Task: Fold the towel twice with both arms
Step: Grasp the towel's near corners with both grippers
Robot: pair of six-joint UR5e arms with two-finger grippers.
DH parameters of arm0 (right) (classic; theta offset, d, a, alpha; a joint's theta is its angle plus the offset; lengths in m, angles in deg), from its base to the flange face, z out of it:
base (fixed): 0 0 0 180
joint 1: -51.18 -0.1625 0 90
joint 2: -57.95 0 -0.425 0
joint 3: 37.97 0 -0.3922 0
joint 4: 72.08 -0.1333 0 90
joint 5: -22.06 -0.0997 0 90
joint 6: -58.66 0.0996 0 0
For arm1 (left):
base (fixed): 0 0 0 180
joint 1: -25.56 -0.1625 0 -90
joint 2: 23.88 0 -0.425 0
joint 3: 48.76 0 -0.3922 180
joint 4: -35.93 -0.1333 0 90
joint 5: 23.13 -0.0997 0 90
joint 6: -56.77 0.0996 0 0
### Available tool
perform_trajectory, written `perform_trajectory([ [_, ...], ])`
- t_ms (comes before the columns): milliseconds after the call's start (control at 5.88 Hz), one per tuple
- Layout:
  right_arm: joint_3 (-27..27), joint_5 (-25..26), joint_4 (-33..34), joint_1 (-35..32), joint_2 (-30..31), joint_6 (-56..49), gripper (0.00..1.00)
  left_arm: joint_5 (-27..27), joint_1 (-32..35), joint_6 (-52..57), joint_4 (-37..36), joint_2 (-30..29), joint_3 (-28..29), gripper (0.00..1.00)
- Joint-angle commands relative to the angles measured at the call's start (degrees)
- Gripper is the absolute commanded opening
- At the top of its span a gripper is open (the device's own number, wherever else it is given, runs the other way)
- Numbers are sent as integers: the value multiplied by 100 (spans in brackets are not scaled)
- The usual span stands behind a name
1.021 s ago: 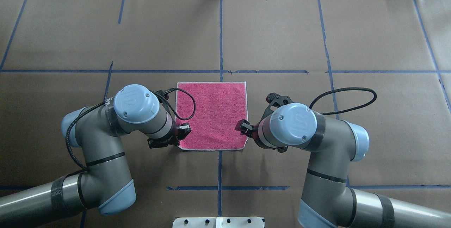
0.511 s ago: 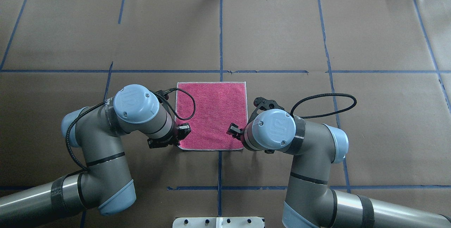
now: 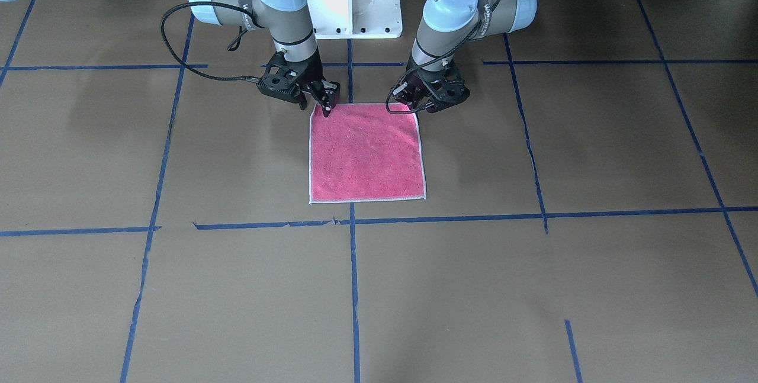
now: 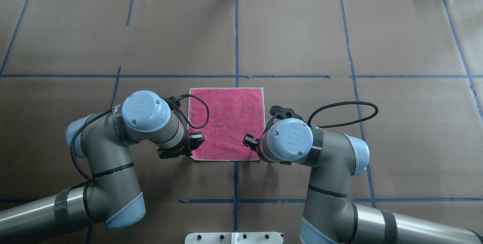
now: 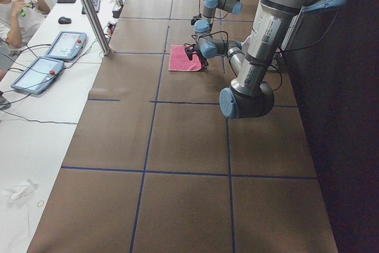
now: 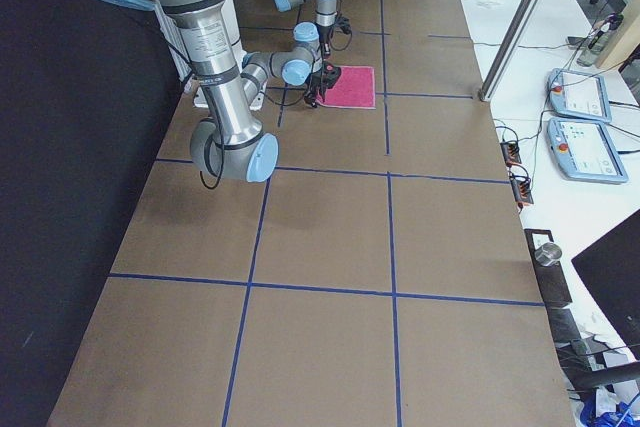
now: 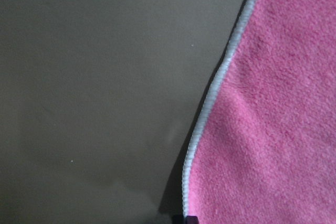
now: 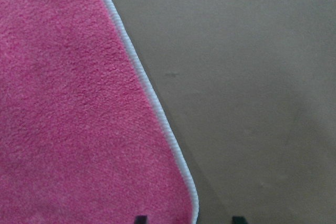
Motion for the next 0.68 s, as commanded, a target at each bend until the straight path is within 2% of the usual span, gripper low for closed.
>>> perform_trajectory([
  [0,-41,-11,11,-7,15,-15,20,2,0,0,0,-6,3,2],
  [340,-85,-20,11,-7,24,-16,4,-7,0,-8,0,-15,3,2],
  [511,-102,-11,11,-16,23,-16,2,2,35,-9,0,-33,-14,2],
])
